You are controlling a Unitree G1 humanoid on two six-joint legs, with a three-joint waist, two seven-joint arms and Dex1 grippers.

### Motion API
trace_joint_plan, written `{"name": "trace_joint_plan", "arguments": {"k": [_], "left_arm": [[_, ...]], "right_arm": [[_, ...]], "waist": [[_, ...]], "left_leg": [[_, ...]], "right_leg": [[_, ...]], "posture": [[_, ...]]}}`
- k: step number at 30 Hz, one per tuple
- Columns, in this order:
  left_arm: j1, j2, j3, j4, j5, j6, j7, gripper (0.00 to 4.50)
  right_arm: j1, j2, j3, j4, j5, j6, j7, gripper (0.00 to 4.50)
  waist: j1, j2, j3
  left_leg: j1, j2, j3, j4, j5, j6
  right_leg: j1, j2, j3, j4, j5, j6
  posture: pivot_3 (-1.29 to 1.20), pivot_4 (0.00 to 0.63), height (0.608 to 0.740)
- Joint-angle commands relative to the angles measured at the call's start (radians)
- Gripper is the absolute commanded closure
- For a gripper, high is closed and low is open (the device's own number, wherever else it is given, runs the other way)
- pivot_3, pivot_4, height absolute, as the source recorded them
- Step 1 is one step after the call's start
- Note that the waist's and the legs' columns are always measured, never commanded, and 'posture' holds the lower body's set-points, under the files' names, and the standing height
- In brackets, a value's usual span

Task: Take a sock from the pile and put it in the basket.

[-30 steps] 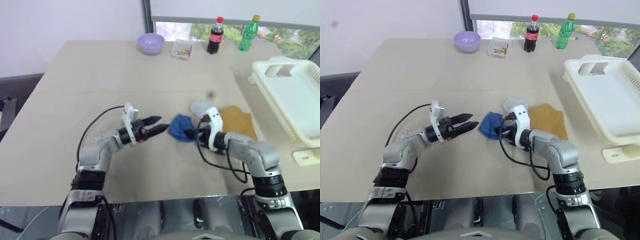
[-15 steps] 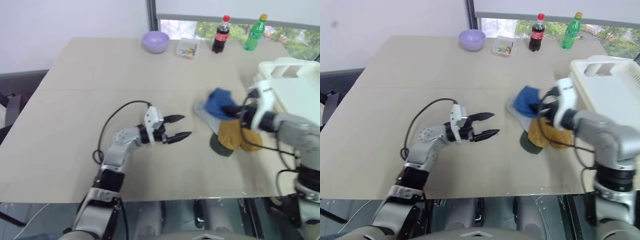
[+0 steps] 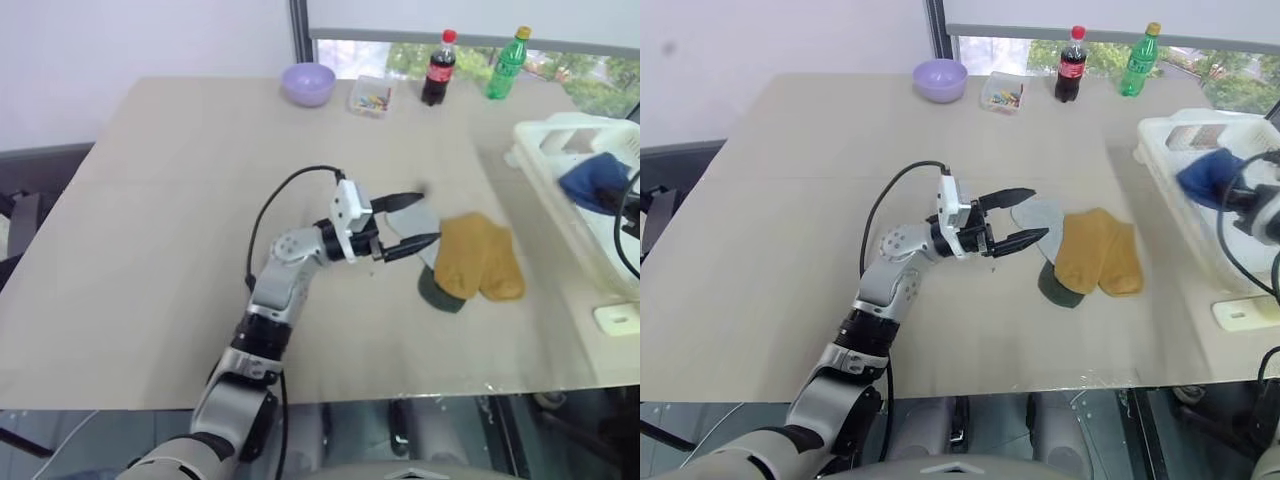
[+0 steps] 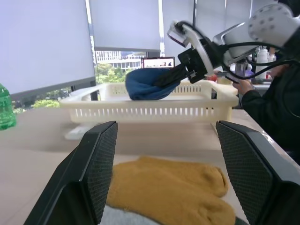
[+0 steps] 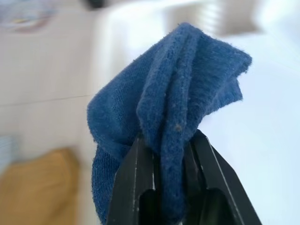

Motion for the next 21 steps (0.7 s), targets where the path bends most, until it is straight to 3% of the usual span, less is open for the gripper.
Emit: {"name": "trace_joint_plan", "arguments": {"k": [1,4,6,10,14,17,21], "left_arm": [[0.0,0.01,-0.01,0.007,0.016,-0.034,-0.011,0.92],[0.007,0.021,-0.008,-0.003,0.011,-0.019,-0.014,0.92],[0.021,0.035,-0.015,-0.008,0.02,-0.025,-0.024,0.92],[0.033,0.055,-0.01,-0.01,0.022,-0.029,-0.028,0.92],[0.027,0.08,0.007,-0.021,0.022,-0.009,-0.015,0.92],[0.021,0.108,0.039,-0.041,0.025,0.05,0.048,0.92],[0.106,0.186,0.074,-0.123,0.0,0.18,0.09,0.92]], "right_arm": [[-0.028,-0.045,0.019,0.099,-0.052,-0.123,0.045,2.44],[-0.034,-0.067,0.037,0.146,-0.116,-0.219,0.008,0.79],[-0.026,-0.087,0.055,0.157,-0.169,-0.29,-0.013,0.07],[-0.033,-0.083,0.042,0.114,-0.202,-0.444,-0.028,0.02],[-0.029,-0.009,0.009,-0.019,-0.105,-0.564,0.073,0.02],[0.073,0.053,0.024,-0.251,0.001,-0.565,0.182,0.02],[0.286,0.186,0.066,-0.596,0.153,-0.498,0.191,0.02]], "waist": [[0.0,0.0,0.0],[0.0,0.003,0.0],[0.001,0.005,-0.001],[0.0,0.008,-0.001],[-0.006,0.008,-0.001],[-0.006,0.008,-0.001],[-0.002,0.009,-0.001]], "left_leg": [[0.0,0.0,0.0,0.0,0.0,0.0],[0.0,0.0,0.0,0.0,0.0,0.0],[0.0,0.0,0.001,0.0,0.0,0.0],[0.0,0.0,0.001,0.0,0.0,0.0],[0.0,0.001,0.001,0.002,0.0,0.0],[0.0,0.002,0.0,0.003,0.0,0.0],[0.0,0.003,-0.002,0.002,0.0,0.0]], "right_leg": [[0.0,0.0,0.0,0.0,0.0,0.0],[0.0,0.0,0.001,0.0,0.0,0.0],[0.0,0.0,0.001,0.0,0.0,0.001],[0.0,0.0,0.001,0.0,0.0,0.001],[0.0,0.001,0.002,0.0,0.001,0.002],[0.0,0.003,0.002,0.0,0.001,0.002],[0.001,0.004,0.0,0.0,0.001,0.002]], "posture": [[0.0,0.15,0.729],[0.0,0.15,0.729],[0.0,0.15,0.729],[0.0,0.15,0.729],[0.0,0.15,0.729],[0.0,0.15,0.729],[0.0,0.15,0.729]]}}
